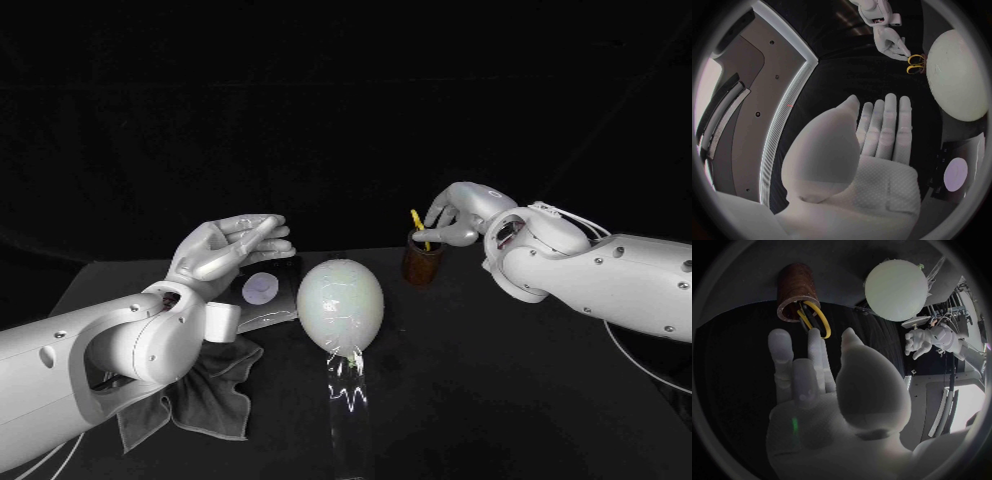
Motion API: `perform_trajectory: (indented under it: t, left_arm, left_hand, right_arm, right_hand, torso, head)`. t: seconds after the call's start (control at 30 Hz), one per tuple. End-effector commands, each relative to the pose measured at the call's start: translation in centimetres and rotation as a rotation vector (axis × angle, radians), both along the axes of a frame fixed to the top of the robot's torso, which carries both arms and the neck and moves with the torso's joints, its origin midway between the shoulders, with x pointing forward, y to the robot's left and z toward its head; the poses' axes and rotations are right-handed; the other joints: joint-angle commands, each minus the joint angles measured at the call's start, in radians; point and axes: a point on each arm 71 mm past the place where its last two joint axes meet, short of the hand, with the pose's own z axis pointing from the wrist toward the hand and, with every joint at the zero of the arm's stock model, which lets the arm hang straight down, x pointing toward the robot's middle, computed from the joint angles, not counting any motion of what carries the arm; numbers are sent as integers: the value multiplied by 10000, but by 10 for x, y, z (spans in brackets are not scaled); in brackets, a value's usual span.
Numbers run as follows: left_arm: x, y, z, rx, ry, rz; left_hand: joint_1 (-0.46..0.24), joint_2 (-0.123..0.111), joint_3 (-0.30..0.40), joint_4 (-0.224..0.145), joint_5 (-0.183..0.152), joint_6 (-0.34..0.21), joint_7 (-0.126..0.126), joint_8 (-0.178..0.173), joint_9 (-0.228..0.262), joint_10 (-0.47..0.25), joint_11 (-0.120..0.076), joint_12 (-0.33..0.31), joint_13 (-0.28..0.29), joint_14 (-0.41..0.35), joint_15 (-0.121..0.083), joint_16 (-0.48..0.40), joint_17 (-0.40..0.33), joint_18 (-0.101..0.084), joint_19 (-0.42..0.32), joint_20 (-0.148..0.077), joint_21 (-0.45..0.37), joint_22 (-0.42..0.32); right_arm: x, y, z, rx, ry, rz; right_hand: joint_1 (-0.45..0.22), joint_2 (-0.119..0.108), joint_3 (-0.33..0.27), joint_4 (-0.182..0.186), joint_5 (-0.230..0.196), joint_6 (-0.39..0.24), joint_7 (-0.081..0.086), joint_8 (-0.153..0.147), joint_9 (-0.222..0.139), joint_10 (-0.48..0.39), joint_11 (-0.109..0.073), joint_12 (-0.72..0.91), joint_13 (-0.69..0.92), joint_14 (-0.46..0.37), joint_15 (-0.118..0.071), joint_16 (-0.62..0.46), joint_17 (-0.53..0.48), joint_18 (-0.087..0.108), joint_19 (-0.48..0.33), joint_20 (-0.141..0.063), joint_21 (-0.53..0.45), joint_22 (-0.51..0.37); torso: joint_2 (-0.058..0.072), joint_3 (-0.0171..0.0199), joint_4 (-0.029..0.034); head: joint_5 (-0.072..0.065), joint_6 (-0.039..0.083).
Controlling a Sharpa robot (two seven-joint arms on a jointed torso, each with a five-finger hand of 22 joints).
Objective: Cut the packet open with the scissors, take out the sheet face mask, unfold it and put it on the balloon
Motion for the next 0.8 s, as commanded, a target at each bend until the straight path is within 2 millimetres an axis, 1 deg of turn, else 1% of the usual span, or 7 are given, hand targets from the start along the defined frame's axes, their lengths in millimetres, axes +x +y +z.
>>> perform_trajectory:
  t: [0.03, 0.2, 0.33, 0.47, 0.6, 0.8]
  left_arm:
    - [-1, -2, 3, -158, -175, -168]
    - [-1, -1, 3, -152, -176, -160]
    - [0, -1, 3, -148, -173, -153]
    - [0, -1, 3, -147, -167, -154]
    - [0, -1, 3, -148, -159, -158]
    - [0, -1, 3, -144, -147, -157]
  left_hand:
    - [-63, -10, 30, 55, 29, 33, 66, -53, -16, 77, 3, -46, 1, 78, -25, -45, 12, 76, 47, -3, -48, -10]
    - [-70, -6, 37, 49, 30, 40, 63, -58, -17, 91, 0, -55, 3, 85, -27, -46, 19, 77, 55, -3, -51, -15]
    - [-70, -6, 37, 49, 30, 40, 63, -58, -17, 91, 0, -55, 3, 85, -27, -46, 19, 77, 55, -3, -51, -15]
    - [-70, -6, 37, 49, 30, 40, 63, -58, -17, 91, 0, -55, 3, 85, -27, -46, 19, 77, 55, -3, -51, -15]
    - [-70, -6, 37, 49, 30, 40, 63, -58, -17, 91, 0, -55, 3, 85, -27, -46, 19, 77, 55, -3, -51, -15]
    - [-70, -6, 37, 49, 30, 40, 63, -58, -17, 91, 0, -55, 3, 85, -27, -46, 19, 77, 55, -3, -51, -15]
  right_arm:
    - [1, 0, -3, -387, 88, -91]
    - [2, 1, -5, -450, 139, -105]
    - [3, 4, -6, -470, 131, -60]
    - [4, 6, -8, -541, 120, -78]
    - [7, 6, -8, -603, 43, -159]
    - [11, 7, -9, -716, -24, -280]
  right_hand:
    - [56, 126, -4, -21, -62, 89, -24, 84, 25, 99, -19, 55, 37, 258, -89, 114, 179, -190, 159, -7, 171, 238]
    - [103, 176, 13, -21, -57, 144, -53, 106, 39, 159, -46, 57, 69, 287, -112, 180, 271, -214, 223, -25, 304, 421]
    - [195, 289, 57, -22, 21, 273, -119, 145, 63, 293, -109, 67, 131, 349, -161, 315, 471, -268, 365, -64, 591, 819]
    - [263, 347, 92, -23, 74, 336, -152, 158, 71, 363, -141, 77, 160, 397, -187, 432, 668, -311, 476, -84, 797, 1109]
    - [316, 395, 125, -25, 90, 381, -178, 166, 77, 409, -166, 83, 179, 418, -207, 486, 744, -336, 541, -99, 928, 1289]
    - [353, 416, 142, -24, 110, 423, -200, 175, 82, 455, -187, 93, 198, 445, -226, 558, 858, -364, 613, -112, 1063, 1477]
  torso:
    - [-4, 3, 4]
    - [-16, -8, -10]
    - [-16, -1, -25]
    - [-23, -4, -22]
    - [-25, 5, -18]
    - [-36, 3, -23]
  head:
    - [3, -20]
    - [18, -52]
    - [20, -65]
    - [11, -75]
    - [6, -88]
    - [15, -92]
